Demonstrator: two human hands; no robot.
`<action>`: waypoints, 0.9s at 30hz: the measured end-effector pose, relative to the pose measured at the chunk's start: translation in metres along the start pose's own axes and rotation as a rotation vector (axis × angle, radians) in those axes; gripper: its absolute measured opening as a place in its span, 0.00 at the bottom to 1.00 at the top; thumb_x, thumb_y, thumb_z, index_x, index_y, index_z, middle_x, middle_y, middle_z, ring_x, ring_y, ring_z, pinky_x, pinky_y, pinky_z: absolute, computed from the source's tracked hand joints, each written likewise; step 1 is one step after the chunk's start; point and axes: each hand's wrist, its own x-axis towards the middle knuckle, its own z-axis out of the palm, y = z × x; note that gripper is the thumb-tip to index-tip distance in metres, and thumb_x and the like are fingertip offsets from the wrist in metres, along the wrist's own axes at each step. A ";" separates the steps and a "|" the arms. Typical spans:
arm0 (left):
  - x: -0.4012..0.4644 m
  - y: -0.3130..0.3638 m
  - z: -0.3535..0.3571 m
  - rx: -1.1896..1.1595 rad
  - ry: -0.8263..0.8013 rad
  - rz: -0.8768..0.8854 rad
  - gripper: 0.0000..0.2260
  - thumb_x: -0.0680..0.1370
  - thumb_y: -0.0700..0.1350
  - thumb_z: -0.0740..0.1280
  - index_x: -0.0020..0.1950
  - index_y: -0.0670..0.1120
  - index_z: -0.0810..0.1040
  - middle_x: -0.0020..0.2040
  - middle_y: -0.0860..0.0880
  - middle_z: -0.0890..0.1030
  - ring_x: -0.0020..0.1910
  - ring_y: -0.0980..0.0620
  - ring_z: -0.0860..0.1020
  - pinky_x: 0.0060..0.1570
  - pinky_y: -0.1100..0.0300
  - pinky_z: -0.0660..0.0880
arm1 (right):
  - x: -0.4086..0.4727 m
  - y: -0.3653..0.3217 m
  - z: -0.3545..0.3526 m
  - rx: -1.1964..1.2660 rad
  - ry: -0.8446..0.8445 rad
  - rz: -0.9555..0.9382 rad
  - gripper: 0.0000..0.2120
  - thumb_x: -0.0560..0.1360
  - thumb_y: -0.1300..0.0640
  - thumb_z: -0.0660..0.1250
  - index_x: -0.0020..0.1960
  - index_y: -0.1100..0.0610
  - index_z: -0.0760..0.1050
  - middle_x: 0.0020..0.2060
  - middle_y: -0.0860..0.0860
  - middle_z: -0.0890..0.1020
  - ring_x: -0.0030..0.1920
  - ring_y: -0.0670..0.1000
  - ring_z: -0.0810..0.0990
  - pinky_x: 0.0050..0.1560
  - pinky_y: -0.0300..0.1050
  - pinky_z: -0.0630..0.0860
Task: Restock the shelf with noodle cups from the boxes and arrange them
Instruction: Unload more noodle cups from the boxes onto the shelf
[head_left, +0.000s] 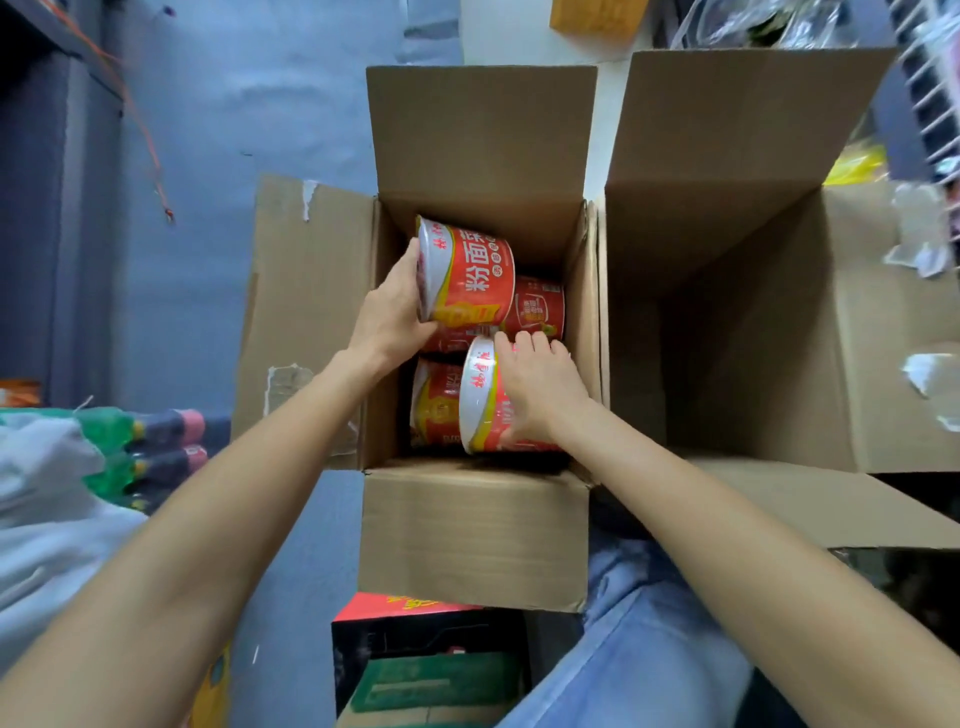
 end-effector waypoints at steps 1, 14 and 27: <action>-0.001 0.001 0.000 -0.020 0.015 -0.005 0.43 0.70 0.42 0.75 0.78 0.44 0.53 0.72 0.45 0.70 0.67 0.45 0.72 0.62 0.46 0.73 | -0.003 0.003 -0.008 0.028 -0.001 -0.013 0.49 0.65 0.43 0.76 0.74 0.61 0.55 0.64 0.58 0.68 0.63 0.57 0.68 0.63 0.52 0.70; -0.004 -0.003 0.020 -0.328 -0.086 -0.243 0.36 0.77 0.56 0.64 0.77 0.59 0.44 0.72 0.47 0.69 0.68 0.49 0.71 0.68 0.46 0.68 | 0.023 -0.008 0.022 0.697 -0.303 0.066 0.66 0.59 0.37 0.78 0.75 0.45 0.30 0.76 0.59 0.52 0.74 0.64 0.55 0.70 0.70 0.54; -0.014 0.009 0.025 -0.899 0.130 -0.602 0.22 0.80 0.48 0.64 0.73 0.46 0.66 0.67 0.50 0.73 0.59 0.54 0.75 0.55 0.56 0.77 | -0.067 0.017 -0.098 0.284 0.552 0.160 0.56 0.60 0.29 0.68 0.78 0.48 0.45 0.65 0.61 0.66 0.62 0.61 0.68 0.61 0.58 0.68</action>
